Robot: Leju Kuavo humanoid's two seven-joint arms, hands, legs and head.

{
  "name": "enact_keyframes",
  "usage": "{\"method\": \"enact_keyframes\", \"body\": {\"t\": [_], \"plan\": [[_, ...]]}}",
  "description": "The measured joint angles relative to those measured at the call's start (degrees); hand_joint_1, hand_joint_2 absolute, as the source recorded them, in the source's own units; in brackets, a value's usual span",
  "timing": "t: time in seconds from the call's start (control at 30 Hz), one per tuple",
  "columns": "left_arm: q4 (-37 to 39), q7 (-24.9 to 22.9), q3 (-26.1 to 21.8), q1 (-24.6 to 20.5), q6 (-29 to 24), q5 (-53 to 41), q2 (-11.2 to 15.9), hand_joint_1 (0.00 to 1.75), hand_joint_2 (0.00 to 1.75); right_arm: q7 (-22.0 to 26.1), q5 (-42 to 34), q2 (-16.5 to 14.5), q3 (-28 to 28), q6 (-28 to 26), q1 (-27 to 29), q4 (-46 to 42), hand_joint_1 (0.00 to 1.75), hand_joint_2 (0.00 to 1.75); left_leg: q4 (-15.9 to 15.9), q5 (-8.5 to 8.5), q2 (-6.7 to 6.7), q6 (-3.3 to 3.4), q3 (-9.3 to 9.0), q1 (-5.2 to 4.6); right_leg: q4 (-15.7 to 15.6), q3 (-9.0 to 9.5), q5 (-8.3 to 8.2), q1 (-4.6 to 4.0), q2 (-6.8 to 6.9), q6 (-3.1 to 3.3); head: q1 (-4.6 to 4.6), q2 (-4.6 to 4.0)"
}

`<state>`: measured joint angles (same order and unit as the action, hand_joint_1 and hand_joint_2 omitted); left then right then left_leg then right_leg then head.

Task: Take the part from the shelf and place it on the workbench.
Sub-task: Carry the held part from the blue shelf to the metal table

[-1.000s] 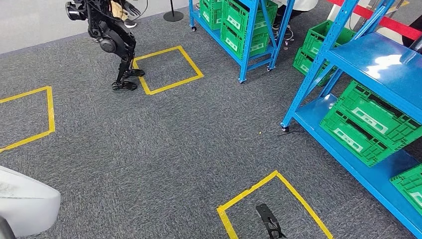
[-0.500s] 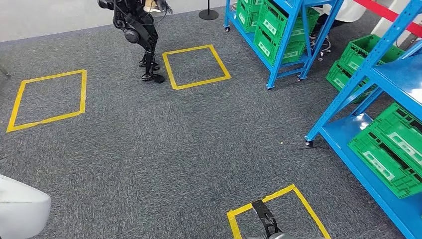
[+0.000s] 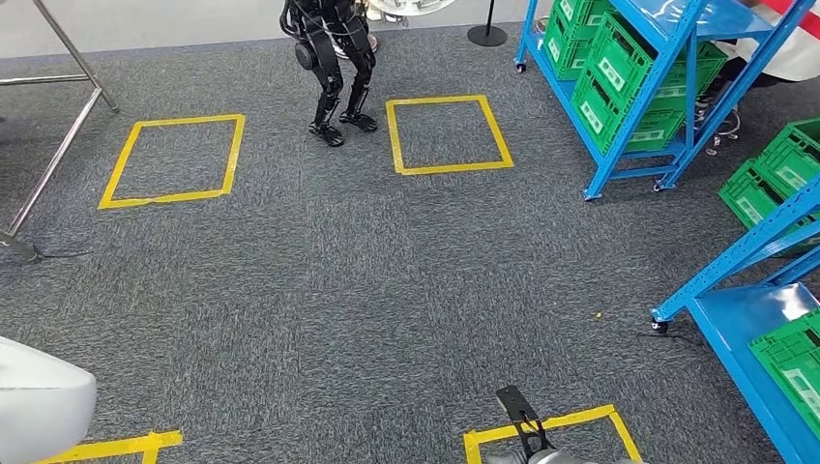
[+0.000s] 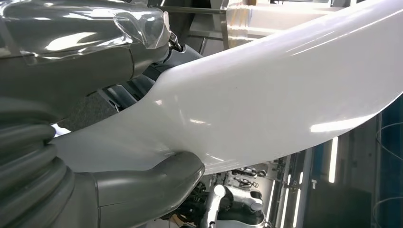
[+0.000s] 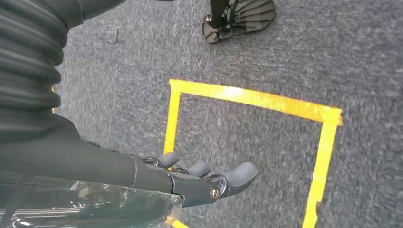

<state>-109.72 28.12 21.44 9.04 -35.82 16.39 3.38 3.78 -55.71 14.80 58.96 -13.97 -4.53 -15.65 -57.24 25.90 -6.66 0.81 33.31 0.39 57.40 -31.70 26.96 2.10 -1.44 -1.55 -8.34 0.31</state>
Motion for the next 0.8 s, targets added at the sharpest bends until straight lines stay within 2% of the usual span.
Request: {"method": "enact_keyframes", "body": {"t": [0.07,0.1,0.13,0.17,0.2,0.23,0.27,0.33,0.37,0.4,0.47,0.5,0.53,0.57,0.6,0.63,0.67,0.7,0.73,0.77,0.8], "plan": [[0.0,0.0,0.0,-0.2,0.0,-0.1,0.0,1.75,1.75,0.1,0.0,0.2,-0.1,0.0,0.0,0.0,0.00,1.75,-4.3,2.43,3.32,-0.46,2.17,0.10,-0.1,0.15,0.08,-0.14,1.15,0.84,0.10,0.00],[0.0,0.0,0.0,-0.3,0.0,-0.1,-0.1,1.75,1.75,0.1,0.0,0.3,-0.1,0.0,0.2,0.0,0.00,1.75,-8.1,4.22,5.07,-0.65,4.13,0.11,-0.1,0.19,0.20,-0.38,1.77,1.15,0.15,0.00],[0.0,0.0,0.0,-0.4,0.0,-0.2,-0.1,1.75,1.75,0.1,0.0,0.3,-0.1,0.1,0.3,0.0,0.00,1.75,-12.1,5.79,5.98,-0.77,6.20,0.20,-0.1,0.21,0.31,-0.62,2.48,1.37,0.17,0.00],[0.0,0.0,0.0,-0.4,0.0,-0.2,-0.2,1.75,1.75,0.1,-0.1,0.4,-0.1,0.1,0.4,0.0,0.00,1.75,-15.1,6.62,6.32,-0.80,7.81,0.25,-0.1,0.24,0.41,-0.83,3.22,1.49,0.17,0.00],[0.0,0.0,0.0,-0.4,0.0,-0.2,-0.2,1.75,1.75,0.1,-0.1,0.4,-0.1,0.2,0.4,0.0,0.00,1.75,-16.4,6.55,6.47,-0.73,8.58,0.26,-0.1,0.30,0.50,-0.99,3.96,1.61,0.17,0.00],[-0.1,-0.1,0.0,-0.4,0.0,-0.1,-0.2,1.75,1.75,0.1,0.0,0.5,-0.2,0.2,0.4,0.0,0.00,1.75,-15.2,5.37,6.60,-0.55,8.09,0.21,-0.1,0.41,0.59,-1.12,4.63,1.70,0.18,0.00],[-0.1,-0.1,0.0,-0.4,0.0,-0.1,-0.2,1.75,1.75,0.1,0.0,0.5,-0.2,0.2,0.3,0.0,0.00,1.75,-12.0,3.47,7.00,-0.19,6.45,0.05,-0.1,0.59,0.70,-1.21,5.26,1.74,0.18,0.00],[-0.4,-0.2,0.0,-0.5,0.0,0.2,-0.3,1.75,1.75,0.0,0.1,0.3,-0.3,0.1,0.2,0.0,0.00,1.75,-3.9,0.50,10.06,0.90,2.15,-0.89,-0.3,1.06,0.94,-1.39,6.38,1.66,0.17,0.00],[-0.6,-0.2,0.0,-0.6,0.1,0.5,-0.3,1.75,1.75,-0.1,0.2,0.2,-0.4,0.0,0.2,0.0,0.00,1.75,-1.2,-0.10,11.34,1.36,0.79,-1.40,-0.4,1.22,1.06,-1.48,6.97,1.52,0.17,0.00],[-0.7,-0.3,0.0,-0.6,0.1,1.0,-0.3,1.75,1.75,-0.1,0.2,0.1,-0.4,-0.1,0.3,0.0,0.00,1.75,0.0,-0.08,12.15,1.67,0.21,-1.81,-0.6,1.39,1.15,-1.55,7.62,1.35,0.16,0.00],[-1.0,-0.6,-0.1,-0.4,0.4,2.2,-0.3,1.75,1.75,-0.1,0.2,-0.1,-0.6,-0.3,0.4,0.1,0.00,1.75,0.7,-0.28,10.77,2.03,-0.12,-1.82,-0.9,1.77,1.36,-1.64,8.88,0.88,0.16,0.00],[-1.2,-0.7,-0.2,-0.2,0.5,2.6,-0.3,1.75,1.75,-0.1,0.3,-0.2,-0.6,-0.3,0.4,0.1,0.00,1.75,1.3,-0.59,9.94,2.17,-0.56,-1.61,-0.7,1.86,1.66,-1.58,8.31,0.73,0.14,0.00],[-1.3,-0.8,-0.2,-0.1,0.5,2.8,-0.3,1.75,1.75,-0.1,0.3,-0.2,-0.7,-0.3,0.4,0.1,0.00,1.75,1.8,-0.96,9.11,2.38,-1.01,-1.36,0.4,1.49,2.34,-1.49,6.97,0.72,0.14,0.00],[-1.4,-0.8,-0.3,-0.1,0.6,3.0,-0.3,1.75,1.75,-0.1,0.3,-0.2,-0.8,-0.3,0.5,0.1,0.00,1.75,2.3,-1.29,8.30,2.51,-1.46,-1.09,2.8,0.46,3.47,-1.38,5.13,0.86,0.04,0.00],[-1.4,-0.8,-0.3,-0.1,0.6,3.2,-0.3,1.75,1.75,-0.1,0.3,-0.2,-0.8,-0.3,0.6,0.1,0.00,1.75,2.5,-1.41,7.47,2.56,-1.50,-1.01,6.4,-1.29,4.95,-1.25,3.26,1.10,-0.03,0.00],[-1.4,-0.8,-0.3,-0.1,0.7,3.3,-0.3,1.75,1.75,-0.1,0.3,-0.1,-0.9,-0.4,0.8,0.1,0.00,1.75,2.5,-1.47,6.55,2.63,-1.50,-0.95,10.7,-3.50,6.49,-1.20,2.28,1.23,-0.09,0.00],[-1.4,-0.8,-0.3,0.0,0.7,3.6,-0.3,1.75,1.75,-0.1,0.3,-0.1,-0.9,-0.4,1.0,0.1,0.00,1.75,2.5,-1.46,5.57,2.61,-1.51,-0.92,14.2,-5.52,7.51,-1.15,1.85,1.13,-0.17,0.00],[-1.4,-0.8,-0.4,0.1,0.7,3.9,-0.2,1.75,1.75,-0.1,0.3,-0.1,-1.0,-0.4,1.1,0.2,0.00,1.75,2.4,-1.42,4.59,2.56,-1.54,-0.88,16.1,-6.81,7.70,-1.07,1.71,0.77,-0.16,0.00],[-1.3,-0.9,-0.4,0.1,0.7,4.3,-0.2,1.75,1.75,-0.2,0.4,-0.1,-1.1,-0.4,1.1,0.2,0.00,1.75,2.3,-1.34,3.64,2.44,-1.60,-0.80,15.4,-6.93,6.82,-0.94,1.63,0.14,-0.15,0.00],[-1.1,-1.2,-0.4,0.0,0.7,4.7,-0.2,1.75,1.75,-0.2,0.5,0.0,-1.1,-0.4,1.0,0.2,0.00,1.75,2.1,-1.18,2.76,2.20,-1.67,-0.67,12.3,-5.84,5.04,-0.72,1.39,-0.66,-0.15,0.00],[-1.0,-1.5,-0.4,-0.1,0.7,5.3,-0.2,1.75,1.75,-0.3,0.6,0.1,-1.3,-0.4,0.8,0.2,0.00,1.75,1.8,-0.94,1.96,1.84,-1.67,-0.55,8.0,-4.10,2.94,-0.39,0.63,-1.47,-0.16,0.00]]}}
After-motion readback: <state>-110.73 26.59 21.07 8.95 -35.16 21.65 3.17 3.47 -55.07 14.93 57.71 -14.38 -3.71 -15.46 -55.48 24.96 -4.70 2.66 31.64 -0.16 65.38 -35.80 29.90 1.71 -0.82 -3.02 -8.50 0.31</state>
